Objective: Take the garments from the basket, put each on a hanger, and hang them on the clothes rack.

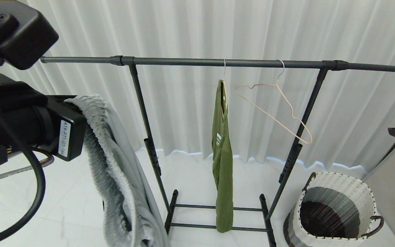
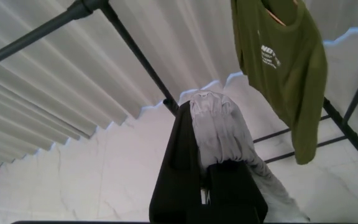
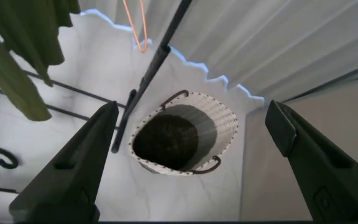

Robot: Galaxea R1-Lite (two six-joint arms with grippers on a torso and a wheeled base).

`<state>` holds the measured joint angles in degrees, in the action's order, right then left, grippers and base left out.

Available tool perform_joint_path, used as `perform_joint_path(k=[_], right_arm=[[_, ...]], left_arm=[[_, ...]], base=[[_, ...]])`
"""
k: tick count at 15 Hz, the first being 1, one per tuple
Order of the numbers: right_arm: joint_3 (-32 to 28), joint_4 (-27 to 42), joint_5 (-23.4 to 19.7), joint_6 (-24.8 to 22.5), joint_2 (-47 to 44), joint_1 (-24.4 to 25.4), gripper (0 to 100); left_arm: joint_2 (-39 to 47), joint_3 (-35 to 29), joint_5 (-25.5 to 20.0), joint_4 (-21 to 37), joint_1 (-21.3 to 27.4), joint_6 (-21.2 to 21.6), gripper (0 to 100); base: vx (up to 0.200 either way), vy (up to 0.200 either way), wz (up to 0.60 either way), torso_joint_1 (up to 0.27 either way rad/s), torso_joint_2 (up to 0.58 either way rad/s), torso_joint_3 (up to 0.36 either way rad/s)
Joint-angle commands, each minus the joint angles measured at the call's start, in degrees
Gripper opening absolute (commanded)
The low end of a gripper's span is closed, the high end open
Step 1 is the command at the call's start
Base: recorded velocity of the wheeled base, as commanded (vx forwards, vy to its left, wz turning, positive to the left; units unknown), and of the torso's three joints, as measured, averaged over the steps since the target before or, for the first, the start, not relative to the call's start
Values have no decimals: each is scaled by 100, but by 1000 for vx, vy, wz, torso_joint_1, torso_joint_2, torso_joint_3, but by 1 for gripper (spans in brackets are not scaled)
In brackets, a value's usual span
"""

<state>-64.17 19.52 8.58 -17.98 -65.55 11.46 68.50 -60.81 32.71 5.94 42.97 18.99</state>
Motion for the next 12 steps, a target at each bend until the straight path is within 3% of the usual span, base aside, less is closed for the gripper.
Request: perform_joint_path(k=[1,4,12], right_arm=[[1,8,-6,-4,-11,5,100],[10,-1,-50,5,-28,5,100],[10,-1,-155,-4,-186,14,100]], left_arm=[[6,7,8,4,1,-1,0],[14,-1,8,4,1,8,0],[-3,7,8,4,-8,-10,0]], base=[[0,0,0,0,0,0],[0,0,0,0,0,0],[200,0,0,3,-2,2]])
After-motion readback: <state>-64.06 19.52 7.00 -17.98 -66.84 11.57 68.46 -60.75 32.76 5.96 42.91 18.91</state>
